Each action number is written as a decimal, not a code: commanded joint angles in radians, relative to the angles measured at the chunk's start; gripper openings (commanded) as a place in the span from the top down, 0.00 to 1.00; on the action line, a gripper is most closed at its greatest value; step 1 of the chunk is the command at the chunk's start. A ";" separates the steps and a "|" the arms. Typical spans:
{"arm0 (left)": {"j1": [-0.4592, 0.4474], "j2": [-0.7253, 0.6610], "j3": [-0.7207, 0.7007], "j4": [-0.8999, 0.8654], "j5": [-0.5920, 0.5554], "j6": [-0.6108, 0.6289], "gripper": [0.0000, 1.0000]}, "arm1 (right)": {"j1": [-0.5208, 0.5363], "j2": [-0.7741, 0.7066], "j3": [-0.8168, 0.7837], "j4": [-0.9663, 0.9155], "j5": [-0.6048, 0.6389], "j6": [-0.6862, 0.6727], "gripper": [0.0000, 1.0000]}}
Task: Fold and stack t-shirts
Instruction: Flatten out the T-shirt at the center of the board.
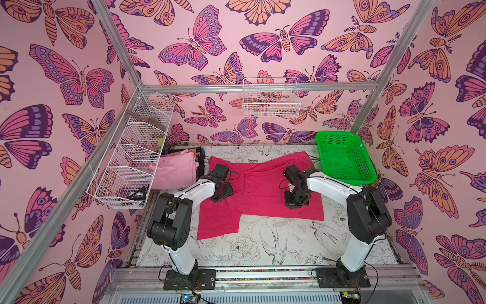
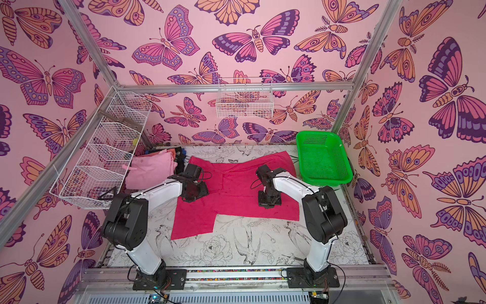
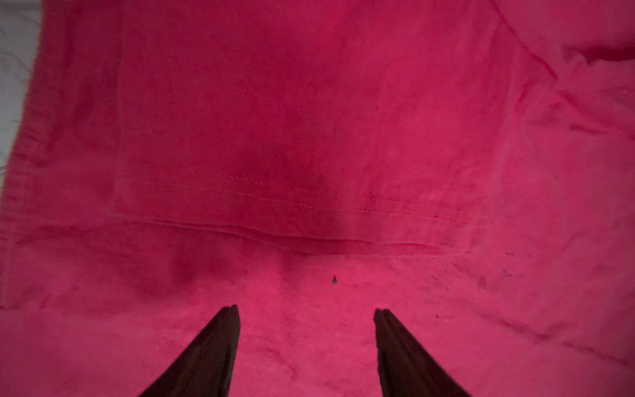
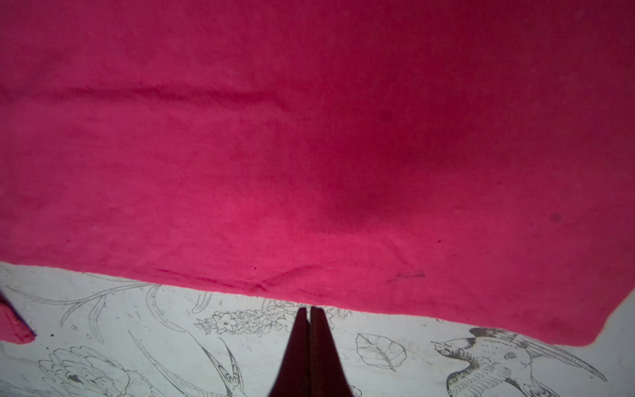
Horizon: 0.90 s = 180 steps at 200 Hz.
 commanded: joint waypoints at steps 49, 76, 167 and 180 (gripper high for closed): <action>-0.012 0.054 0.030 -0.027 -0.009 -0.022 0.34 | 0.003 -0.024 0.025 -0.025 0.016 0.023 1.00; -0.012 0.081 0.055 -0.028 -0.020 -0.016 0.37 | 0.004 -0.034 0.020 -0.018 0.008 0.028 1.00; -0.011 0.183 0.140 -0.027 -0.029 0.002 0.47 | 0.004 -0.038 0.023 -0.020 0.008 0.022 1.00; -0.009 0.187 0.148 -0.028 -0.031 0.004 0.48 | 0.004 -0.035 0.020 -0.018 0.005 0.024 1.00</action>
